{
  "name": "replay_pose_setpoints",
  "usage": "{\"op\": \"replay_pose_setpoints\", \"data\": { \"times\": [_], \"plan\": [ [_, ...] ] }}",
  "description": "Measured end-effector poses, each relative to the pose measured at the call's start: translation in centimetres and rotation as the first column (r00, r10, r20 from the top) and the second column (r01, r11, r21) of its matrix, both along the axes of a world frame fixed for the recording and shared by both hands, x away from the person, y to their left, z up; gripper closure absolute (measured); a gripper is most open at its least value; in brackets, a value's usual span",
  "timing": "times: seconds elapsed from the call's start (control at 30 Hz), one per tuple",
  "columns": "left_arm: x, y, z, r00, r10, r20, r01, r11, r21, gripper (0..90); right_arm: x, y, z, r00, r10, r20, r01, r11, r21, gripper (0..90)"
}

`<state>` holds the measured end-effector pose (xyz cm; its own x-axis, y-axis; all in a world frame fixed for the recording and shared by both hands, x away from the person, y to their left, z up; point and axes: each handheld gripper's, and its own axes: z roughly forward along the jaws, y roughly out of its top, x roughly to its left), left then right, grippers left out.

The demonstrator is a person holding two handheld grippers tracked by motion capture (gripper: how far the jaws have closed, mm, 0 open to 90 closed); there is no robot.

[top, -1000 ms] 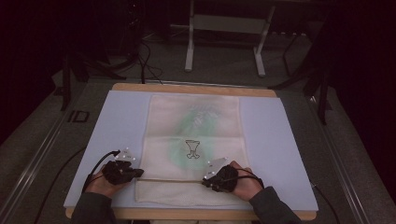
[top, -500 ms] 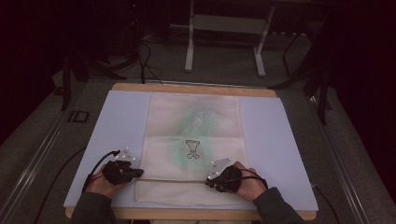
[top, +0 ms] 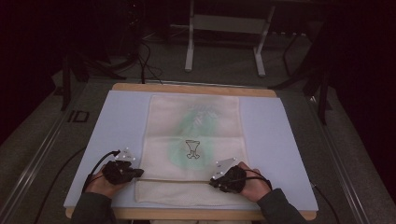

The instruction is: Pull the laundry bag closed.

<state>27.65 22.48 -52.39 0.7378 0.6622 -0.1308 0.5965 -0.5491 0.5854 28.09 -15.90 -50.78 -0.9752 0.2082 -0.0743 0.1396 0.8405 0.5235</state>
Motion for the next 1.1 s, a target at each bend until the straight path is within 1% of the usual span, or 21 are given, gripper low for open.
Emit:
{"op": "replay_pose_setpoints", "data": {
  "times": [0.2,0.27,0.43,0.47,0.53,0.73,0.93,1.03,1.1],
  "plan": [
    [0.0,0.0,0.0,1.0,0.0,0.0,0.0,1.0,-0.001,90.0,0.0,-0.5,0.0,1.0,-0.008,-0.001,0.008,1.0,0.002,83.1],
    [0.0,0.0,0.0,1.0,0.001,0.001,-0.001,1.0,0.001,90.0,0.0,-0.6,0.1,1.0,-0.006,-0.002,0.006,1.0,0.009,83.1],
    [0.0,0.0,0.0,1.0,0.001,0.002,-0.001,1.0,0.002,90.0,0.0,-0.6,0.0,1.0,-0.001,-0.001,0.001,1.0,0.008,83.1],
    [0.0,0.0,0.0,1.0,0.0,0.002,0.0,1.0,0.002,90.0,0.1,-0.7,0.0,1.0,-0.004,-0.002,0.004,1.0,-0.001,83.2],
    [0.0,0.0,0.0,1.0,-0.001,0.0,0.001,1.0,-0.001,90.0,0.1,-1.0,-0.1,0.9999,-0.014,-0.005,0.014,1.0,0.0,83.1],
    [0.0,0.0,0.0,1.0,0.001,0.002,-0.001,1.0,0.001,90.0,0.0,-1.7,0.0,0.9998,-0.019,-0.006,0.019,1.0,-0.005,83.2],
    [0.0,0.0,0.0,1.0,0.001,0.002,-0.001,1.0,0.002,90.0,0.1,-2.3,0.1,0.9995,-0.031,-0.009,0.031,1.0,0.004,83.2],
    [0.0,0.0,0.0,1.0,0.0,0.002,0.0,1.0,0.001,90.0,0.0,-2.4,0.0,0.9994,-0.034,-0.005,0.034,0.999,-0.005,83.2],
    [0.0,0.0,0.0,1.0,0.001,0.003,-0.001,1.0,0.002,90.0,0.0,-2.6,0.1,0.9993,-0.035,-0.01,0.035,0.999,0.005,83.3]
  ]
}}
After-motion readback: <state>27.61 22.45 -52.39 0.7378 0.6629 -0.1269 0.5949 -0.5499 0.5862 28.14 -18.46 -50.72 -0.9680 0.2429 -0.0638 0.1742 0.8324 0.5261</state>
